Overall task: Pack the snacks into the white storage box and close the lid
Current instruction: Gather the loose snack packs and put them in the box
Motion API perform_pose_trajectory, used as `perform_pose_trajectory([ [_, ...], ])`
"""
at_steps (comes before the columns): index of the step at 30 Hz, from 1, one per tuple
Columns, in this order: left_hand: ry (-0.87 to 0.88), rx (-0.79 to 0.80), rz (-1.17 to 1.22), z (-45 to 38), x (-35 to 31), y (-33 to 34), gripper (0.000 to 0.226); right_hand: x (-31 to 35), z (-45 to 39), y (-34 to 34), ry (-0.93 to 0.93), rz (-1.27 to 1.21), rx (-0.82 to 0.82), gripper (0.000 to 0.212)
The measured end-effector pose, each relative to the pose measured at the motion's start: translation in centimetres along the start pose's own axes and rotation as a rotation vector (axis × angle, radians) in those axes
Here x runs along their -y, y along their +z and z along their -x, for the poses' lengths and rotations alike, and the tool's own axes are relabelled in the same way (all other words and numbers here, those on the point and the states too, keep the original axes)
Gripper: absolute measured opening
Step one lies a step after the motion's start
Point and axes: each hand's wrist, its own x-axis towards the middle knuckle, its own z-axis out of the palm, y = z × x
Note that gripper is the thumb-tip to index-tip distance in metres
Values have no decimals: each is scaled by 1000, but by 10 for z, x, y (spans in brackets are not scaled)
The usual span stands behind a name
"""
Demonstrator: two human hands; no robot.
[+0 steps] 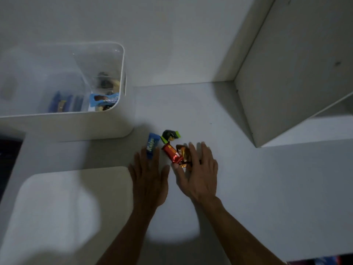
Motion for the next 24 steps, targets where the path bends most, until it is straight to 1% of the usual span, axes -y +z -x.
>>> perform_pose_trajectory([
  [4,74,16,18,-46,0,5,53,4,-23,20,-87,109,-45,57],
  [7,155,35,-2,-79,-4,6,48,0,-32,30,-132,180,-115,41],
  [10,238,43,-8,-100,-10,6,47,-10,-39,33,-135,166,-197,32],
  [13,254,-17,3,-104,-12,11,47,-23,-47,27,-101,129,-258,27],
  [15,249,-84,-5,-102,-13,14,42,-31,-53,21,-80,88,-266,29],
  [17,267,-156,-44,-102,-13,18,37,-35,-61,17,-89,59,-250,39],
  [20,262,-274,-42,-108,-11,24,30,-31,-73,17,-130,108,-216,55],
  [22,232,-303,-33,-113,-10,28,31,-28,-83,21,-127,142,-214,55],
  [24,231,-310,-37,-114,-11,30,35,-27,-90,25,-146,173,-239,48],
])
